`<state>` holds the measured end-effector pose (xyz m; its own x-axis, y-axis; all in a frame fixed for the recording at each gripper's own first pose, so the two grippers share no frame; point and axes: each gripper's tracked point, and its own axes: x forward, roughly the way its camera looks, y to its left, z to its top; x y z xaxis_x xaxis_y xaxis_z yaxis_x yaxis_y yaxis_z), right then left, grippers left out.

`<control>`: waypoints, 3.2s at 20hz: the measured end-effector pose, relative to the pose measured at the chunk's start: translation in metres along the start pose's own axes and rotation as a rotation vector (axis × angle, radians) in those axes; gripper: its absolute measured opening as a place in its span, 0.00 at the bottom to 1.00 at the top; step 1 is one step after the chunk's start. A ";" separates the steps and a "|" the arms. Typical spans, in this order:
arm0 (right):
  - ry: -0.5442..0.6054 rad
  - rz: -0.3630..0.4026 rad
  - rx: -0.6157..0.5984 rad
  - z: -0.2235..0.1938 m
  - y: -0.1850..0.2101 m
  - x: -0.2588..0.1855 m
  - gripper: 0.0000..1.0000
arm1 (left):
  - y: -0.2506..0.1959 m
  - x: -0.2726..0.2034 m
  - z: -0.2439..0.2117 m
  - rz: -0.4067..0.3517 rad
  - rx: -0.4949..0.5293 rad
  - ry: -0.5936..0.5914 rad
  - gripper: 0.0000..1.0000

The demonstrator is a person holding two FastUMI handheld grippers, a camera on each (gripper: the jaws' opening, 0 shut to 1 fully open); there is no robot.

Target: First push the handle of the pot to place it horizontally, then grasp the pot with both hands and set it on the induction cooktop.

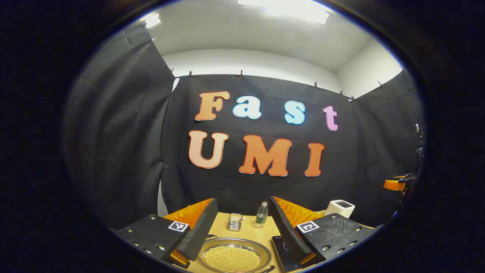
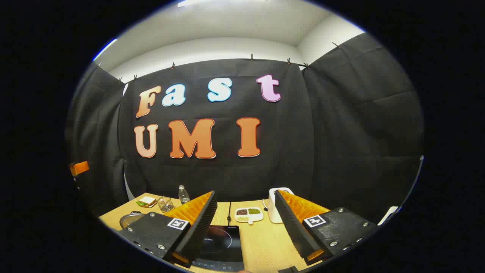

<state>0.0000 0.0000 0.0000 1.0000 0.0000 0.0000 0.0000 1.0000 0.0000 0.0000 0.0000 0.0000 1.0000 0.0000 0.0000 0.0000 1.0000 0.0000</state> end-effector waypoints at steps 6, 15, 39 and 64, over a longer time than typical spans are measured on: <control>-0.005 -0.017 -0.002 0.000 -0.011 -0.005 0.95 | -0.005 -0.001 0.000 -0.012 0.000 0.013 0.88; -0.014 -0.022 -0.011 0.003 -0.014 -0.008 0.95 | -0.010 -0.006 0.006 -0.018 0.025 0.004 0.88; -0.004 -0.042 -0.009 -0.001 -0.026 -0.005 0.95 | 0.002 -0.002 0.002 0.024 0.038 0.023 0.88; 0.022 -0.029 -0.026 -0.010 -0.017 0.004 0.95 | -0.057 -0.022 -0.115 -0.313 0.053 0.342 0.02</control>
<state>0.0035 -0.0167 -0.0105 0.9993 -0.0291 -0.0218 0.0286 0.9993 -0.0260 -0.0220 -0.0572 -0.1152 0.8943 -0.2930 -0.3381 0.3107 0.9505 -0.0018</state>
